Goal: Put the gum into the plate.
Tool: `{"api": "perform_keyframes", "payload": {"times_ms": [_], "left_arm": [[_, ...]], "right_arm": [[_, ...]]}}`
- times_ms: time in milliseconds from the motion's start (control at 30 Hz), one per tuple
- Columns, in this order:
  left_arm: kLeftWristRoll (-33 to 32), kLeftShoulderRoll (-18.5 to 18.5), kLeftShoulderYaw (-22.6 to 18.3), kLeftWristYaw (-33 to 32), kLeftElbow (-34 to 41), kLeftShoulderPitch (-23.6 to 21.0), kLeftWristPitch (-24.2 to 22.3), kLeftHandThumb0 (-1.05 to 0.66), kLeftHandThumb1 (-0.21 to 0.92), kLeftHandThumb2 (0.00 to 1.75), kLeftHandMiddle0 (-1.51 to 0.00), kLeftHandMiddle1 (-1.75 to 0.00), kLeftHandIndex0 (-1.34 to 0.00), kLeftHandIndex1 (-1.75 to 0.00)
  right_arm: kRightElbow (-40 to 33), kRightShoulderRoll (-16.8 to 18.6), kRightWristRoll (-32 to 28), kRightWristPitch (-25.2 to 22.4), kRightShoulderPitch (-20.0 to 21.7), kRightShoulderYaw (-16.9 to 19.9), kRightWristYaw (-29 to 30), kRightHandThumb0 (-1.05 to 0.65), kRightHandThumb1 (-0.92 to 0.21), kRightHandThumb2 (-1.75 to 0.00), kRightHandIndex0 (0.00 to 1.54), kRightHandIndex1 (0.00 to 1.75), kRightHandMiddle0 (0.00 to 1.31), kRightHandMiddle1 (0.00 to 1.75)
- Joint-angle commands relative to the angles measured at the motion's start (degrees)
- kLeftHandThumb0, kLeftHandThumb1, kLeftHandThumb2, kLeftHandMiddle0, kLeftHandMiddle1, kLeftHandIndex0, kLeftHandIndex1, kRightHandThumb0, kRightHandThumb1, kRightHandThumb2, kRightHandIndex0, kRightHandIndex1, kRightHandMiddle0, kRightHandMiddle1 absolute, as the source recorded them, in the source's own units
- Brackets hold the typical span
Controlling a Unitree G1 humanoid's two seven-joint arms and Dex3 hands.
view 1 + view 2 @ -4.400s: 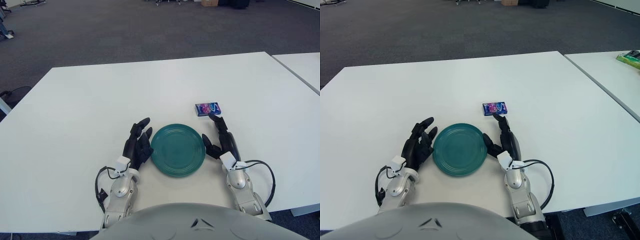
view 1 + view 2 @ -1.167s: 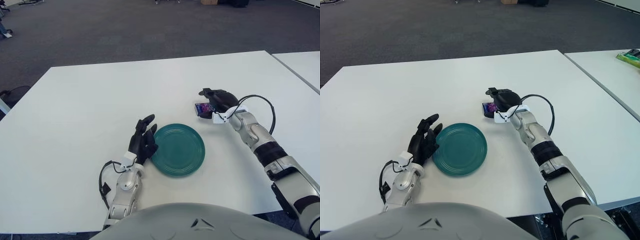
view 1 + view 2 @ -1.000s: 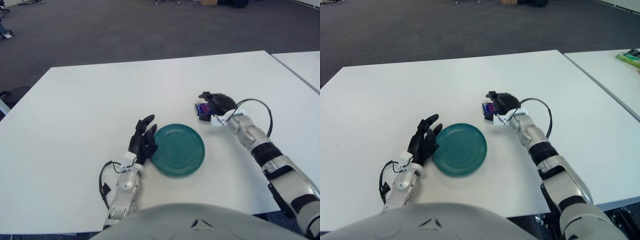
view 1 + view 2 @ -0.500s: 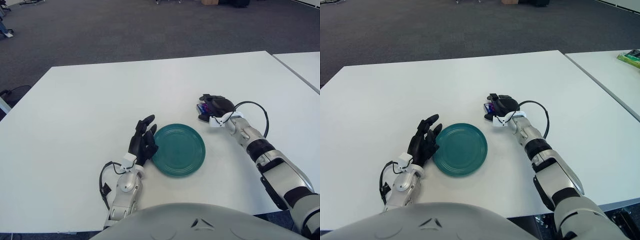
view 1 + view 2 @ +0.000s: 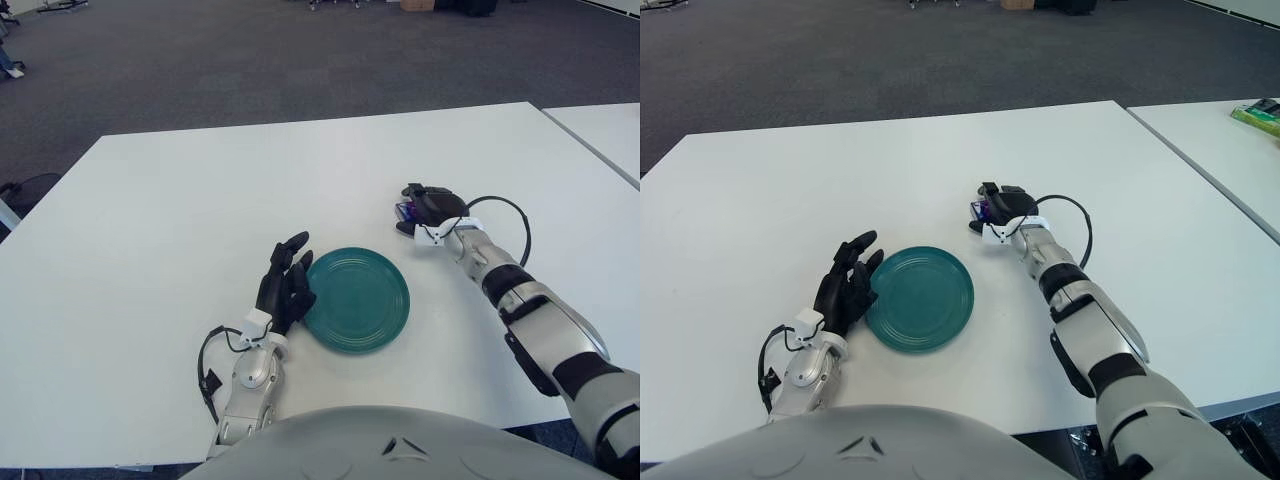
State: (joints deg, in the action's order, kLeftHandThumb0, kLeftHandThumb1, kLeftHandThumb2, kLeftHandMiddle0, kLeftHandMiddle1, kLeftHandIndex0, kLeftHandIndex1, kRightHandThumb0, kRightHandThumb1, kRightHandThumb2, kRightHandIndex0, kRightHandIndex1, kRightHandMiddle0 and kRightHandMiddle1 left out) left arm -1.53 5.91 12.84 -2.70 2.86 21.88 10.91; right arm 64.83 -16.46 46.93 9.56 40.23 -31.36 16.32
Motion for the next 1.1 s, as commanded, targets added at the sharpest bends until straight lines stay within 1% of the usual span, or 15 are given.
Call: {"api": "perform_keyframes", "payload": {"times_ms": [0,33,67,100,133,167,267,300,367,467,667,800,1067], "left_arm": [[0.03,2.07,0.59,-0.88,-2.39,0.79,-2.13,-0.84,0.92,0.96,-0.54,0.00,-0.17,-0.74],[0.11,2.22,0.64,-1.16,-2.30,0.76,-2.20,-0.84,0.92,0.96,-0.54,0.00,-0.17,-0.74],[0.17,2.35,0.69,-1.40,-2.25,0.68,-2.29,-0.84,0.92,0.96,-0.54,-0.01,-0.18,-0.75],[0.20,2.45,0.73,-1.63,-2.21,0.63,-2.34,-0.83,0.92,0.97,-0.55,-0.01,-0.18,-0.75],[0.23,2.53,0.78,-1.84,-2.21,0.52,-2.41,-0.83,0.92,0.97,-0.55,-0.01,-0.19,-0.75],[0.18,2.62,0.82,-2.07,-2.11,0.53,-2.39,-0.84,0.92,0.97,-0.56,-0.01,-0.19,-0.76],[-0.13,2.59,0.92,-2.46,-1.60,0.71,-2.28,-0.84,0.92,0.96,-0.57,-0.02,-0.24,-0.78],[-0.21,2.54,0.96,-2.51,-1.49,0.75,-2.27,-0.84,0.92,0.96,-0.58,-0.02,-0.25,-0.79],[-0.47,2.47,1.01,-2.42,-1.31,0.78,-2.15,-0.84,0.92,0.96,-0.58,-0.02,-0.26,-0.80],[-0.78,2.44,0.98,-2.33,-1.13,0.76,-2.20,-0.84,0.92,0.95,-0.58,-0.02,-0.26,-0.80],[-1.24,2.47,0.81,-2.47,-1.28,0.43,-2.60,-0.84,0.92,0.95,-0.60,-0.03,-0.28,-0.82],[-1.90,2.50,0.65,-2.15,-1.67,0.17,-2.28,-0.83,0.92,0.94,-0.60,-0.03,-0.28,-0.81],[-2.81,2.08,0.31,-1.85,-2.68,-0.72,-1.69,-0.83,0.92,0.94,-0.61,-0.03,-0.28,-0.81]], "right_arm": [[4.22,1.68,1.48,-0.05,1.31,-2.36,0.75,-0.71,-0.92,-0.68,0.50,0.10,0.09,0.86],[5.45,2.15,1.74,-0.10,2.58,-2.84,1.22,-0.69,-0.92,-0.66,0.51,0.27,0.10,1.02],[6.39,2.46,1.86,-0.10,3.54,-3.19,1.56,-0.57,-0.92,-0.61,0.50,0.68,0.14,1.28],[6.32,2.30,1.98,0.14,4.07,-3.49,1.82,-0.49,-0.92,-0.57,0.47,0.97,0.16,1.45],[6.32,2.14,2.00,0.37,4.45,-3.71,2.02,-0.47,-0.92,-0.56,0.47,1.11,0.17,1.51],[6.35,1.94,2.49,0.49,4.35,-4.32,3.00,-0.43,-0.92,-0.54,0.46,1.32,0.19,1.59],[7.89,1.85,3.99,0.15,4.35,-6.32,5.87,-0.39,-0.89,-0.56,0.52,1.61,0.22,1.70],[8.35,1.88,4.16,0.07,4.45,-6.74,6.37,-0.38,-0.88,-0.57,0.54,1.66,0.23,1.71],[8.71,1.68,4.83,-0.14,4.74,-7.74,7.13,-0.37,-0.86,-0.60,0.56,1.70,0.24,1.73],[9.06,1.31,5.53,-0.03,5.02,-8.98,7.85,-0.37,-0.82,-0.65,0.59,1.73,0.26,1.74],[8.82,-0.07,7.19,2.16,5.27,-12.21,8.85,-0.38,-0.78,-0.71,0.62,1.74,0.29,1.75],[6.33,-1.98,9.15,4.15,5.87,-14.73,9.24,-0.38,-0.75,-0.75,0.62,1.75,0.31,1.75],[6.76,-2.94,11.02,5.02,7.31,-17.54,9.05,-0.38,-0.73,-0.78,0.63,1.75,0.32,1.75]]}}
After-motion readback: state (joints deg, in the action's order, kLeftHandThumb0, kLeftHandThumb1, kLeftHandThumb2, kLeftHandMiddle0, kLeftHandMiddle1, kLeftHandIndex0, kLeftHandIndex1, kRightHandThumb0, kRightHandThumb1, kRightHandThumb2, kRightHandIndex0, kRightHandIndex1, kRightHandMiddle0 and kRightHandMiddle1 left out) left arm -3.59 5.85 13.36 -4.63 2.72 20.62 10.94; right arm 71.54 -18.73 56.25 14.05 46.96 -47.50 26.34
